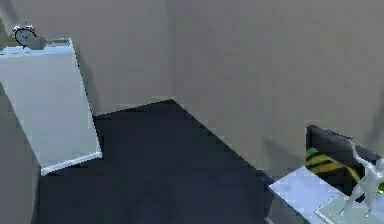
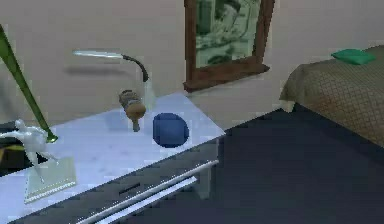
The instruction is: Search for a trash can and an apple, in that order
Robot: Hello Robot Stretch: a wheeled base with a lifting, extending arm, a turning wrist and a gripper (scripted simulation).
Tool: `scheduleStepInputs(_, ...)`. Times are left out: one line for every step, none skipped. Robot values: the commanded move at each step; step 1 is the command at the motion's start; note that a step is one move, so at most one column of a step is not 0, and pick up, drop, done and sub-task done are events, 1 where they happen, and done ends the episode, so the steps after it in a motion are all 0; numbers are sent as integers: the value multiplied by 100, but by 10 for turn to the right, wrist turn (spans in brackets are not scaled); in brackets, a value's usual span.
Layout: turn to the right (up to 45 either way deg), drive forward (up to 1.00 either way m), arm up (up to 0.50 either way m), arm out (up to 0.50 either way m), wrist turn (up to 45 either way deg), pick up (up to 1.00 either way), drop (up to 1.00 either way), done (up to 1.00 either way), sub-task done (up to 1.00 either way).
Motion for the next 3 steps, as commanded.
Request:
scheduleStepInputs(-450, 0, 0, 0, 0, 0, 0, 0, 0)
scheduleStepInputs(-450, 0, 0, 0, 0, 0, 0, 0, 0)
scheduleStepInputs(-450, 0, 0, 0, 0, 0, 0, 0, 0)
